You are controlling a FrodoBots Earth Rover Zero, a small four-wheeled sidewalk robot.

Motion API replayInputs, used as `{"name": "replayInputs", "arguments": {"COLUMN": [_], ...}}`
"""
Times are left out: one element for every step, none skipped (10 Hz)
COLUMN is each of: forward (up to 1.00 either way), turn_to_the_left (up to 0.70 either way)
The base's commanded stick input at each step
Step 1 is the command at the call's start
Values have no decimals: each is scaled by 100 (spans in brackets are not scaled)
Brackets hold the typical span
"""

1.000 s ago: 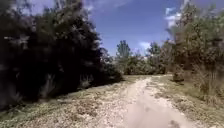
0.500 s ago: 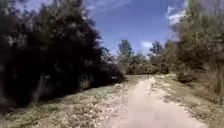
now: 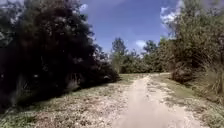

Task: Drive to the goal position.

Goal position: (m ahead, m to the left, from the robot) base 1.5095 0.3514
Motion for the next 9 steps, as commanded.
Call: {"name": "replayInputs", "arguments": {"forward": [70,70,70,70,70,70,70,70,70], "turn_to_the_left": [-27,-27,-27,-27,-27,-27,-27,-2,0]}}
